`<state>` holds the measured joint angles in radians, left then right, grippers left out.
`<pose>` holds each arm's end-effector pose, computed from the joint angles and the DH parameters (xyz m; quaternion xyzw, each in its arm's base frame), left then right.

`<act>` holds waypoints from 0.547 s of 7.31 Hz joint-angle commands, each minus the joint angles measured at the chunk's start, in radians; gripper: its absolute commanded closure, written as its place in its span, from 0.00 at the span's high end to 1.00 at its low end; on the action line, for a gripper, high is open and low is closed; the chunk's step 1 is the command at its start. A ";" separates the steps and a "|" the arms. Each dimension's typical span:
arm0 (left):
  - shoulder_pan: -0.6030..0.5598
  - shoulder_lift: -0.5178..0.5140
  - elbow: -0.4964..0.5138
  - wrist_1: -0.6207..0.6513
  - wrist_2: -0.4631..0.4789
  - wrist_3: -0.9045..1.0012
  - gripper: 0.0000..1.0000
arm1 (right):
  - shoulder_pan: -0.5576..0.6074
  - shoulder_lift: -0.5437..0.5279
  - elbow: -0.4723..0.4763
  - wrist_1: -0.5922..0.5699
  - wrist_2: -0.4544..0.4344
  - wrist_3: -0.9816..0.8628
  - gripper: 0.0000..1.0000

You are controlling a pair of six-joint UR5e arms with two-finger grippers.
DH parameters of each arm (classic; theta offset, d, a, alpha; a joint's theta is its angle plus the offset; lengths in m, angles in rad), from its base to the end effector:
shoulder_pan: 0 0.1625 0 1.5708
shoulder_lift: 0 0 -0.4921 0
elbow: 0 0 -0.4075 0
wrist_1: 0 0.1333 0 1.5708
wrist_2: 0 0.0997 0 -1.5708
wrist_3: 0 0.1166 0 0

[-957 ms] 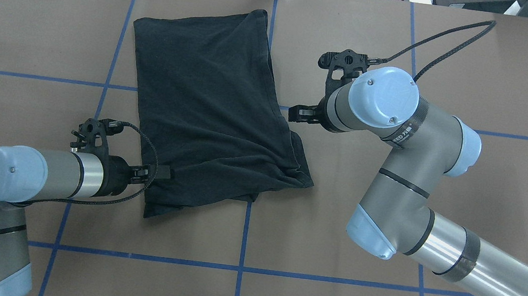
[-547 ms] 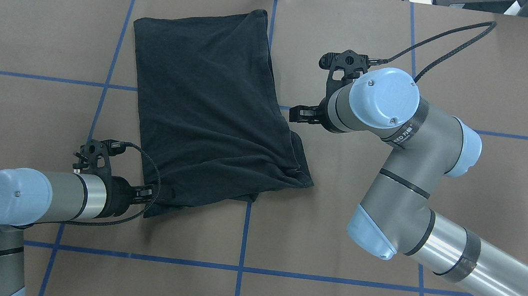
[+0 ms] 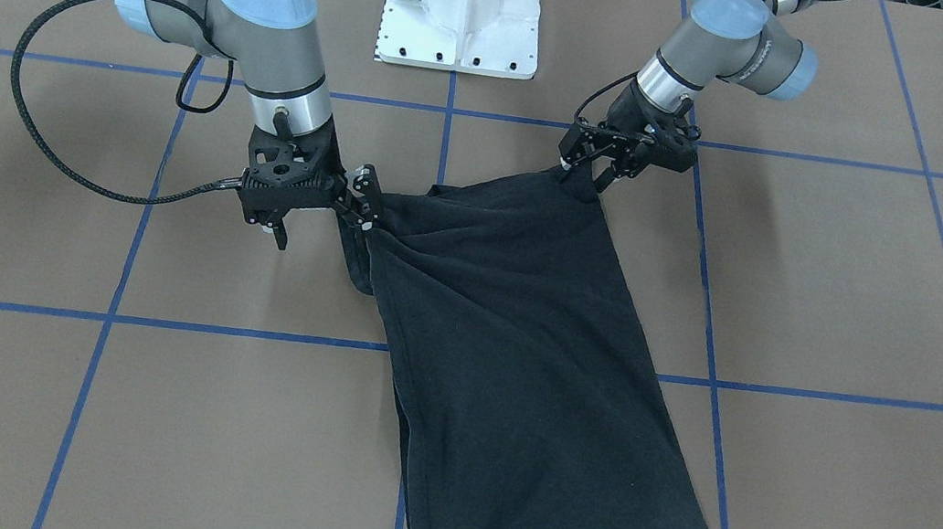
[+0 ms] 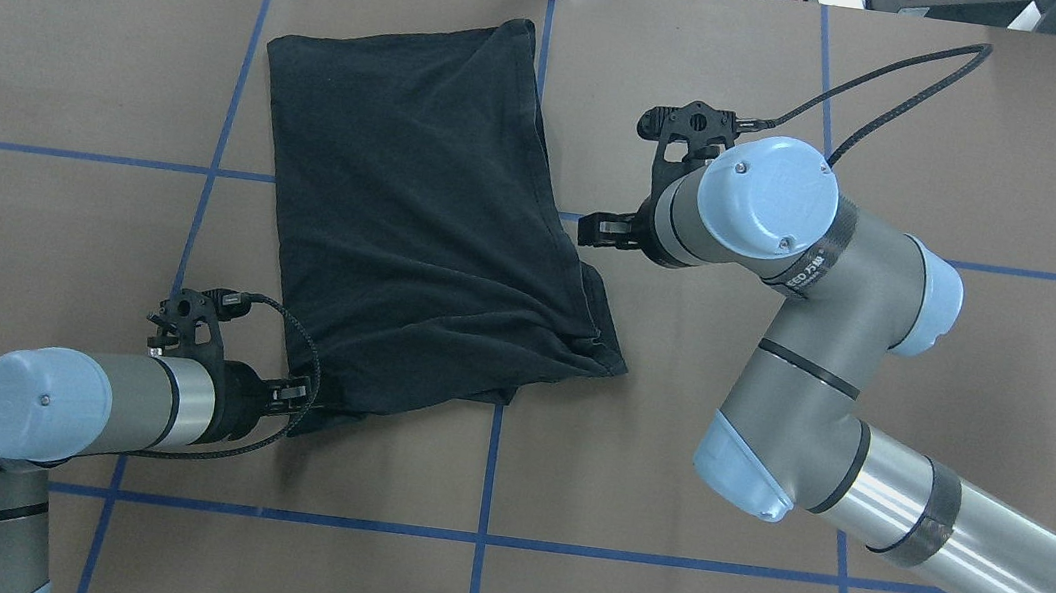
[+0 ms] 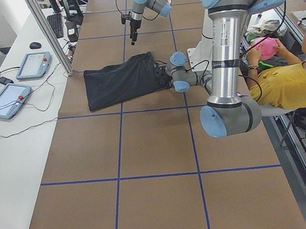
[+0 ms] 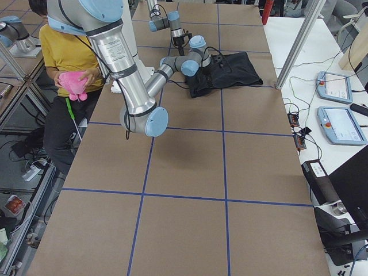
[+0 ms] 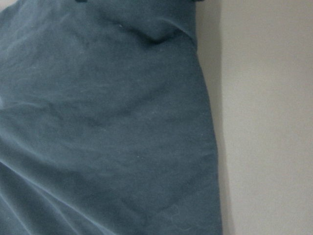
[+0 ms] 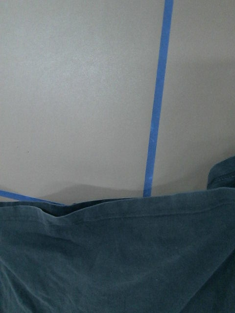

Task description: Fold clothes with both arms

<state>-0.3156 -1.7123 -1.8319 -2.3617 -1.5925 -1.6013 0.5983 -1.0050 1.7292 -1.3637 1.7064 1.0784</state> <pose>0.5197 -0.3073 0.4403 0.0709 0.5575 -0.1364 0.8158 -0.5298 -0.5033 0.2969 0.1806 -0.4144 0.0168 0.8918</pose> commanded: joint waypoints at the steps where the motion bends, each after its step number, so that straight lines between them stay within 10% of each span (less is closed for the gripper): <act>1: 0.006 -0.001 -0.001 0.012 0.000 0.000 0.64 | 0.000 0.000 0.000 0.000 -0.001 0.000 0.99; 3: 0.013 -0.001 -0.004 0.012 0.000 0.000 0.08 | 0.000 0.000 0.001 0.000 -0.001 0.000 0.99; 4: 0.016 -0.001 -0.010 0.012 0.006 0.000 0.00 | 0.000 0.002 0.001 0.000 -0.001 0.000 0.99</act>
<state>-0.3033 -1.7134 -1.8365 -2.3502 -1.5908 -1.6015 0.5982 -1.0043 1.7296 -1.3637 1.7058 1.0784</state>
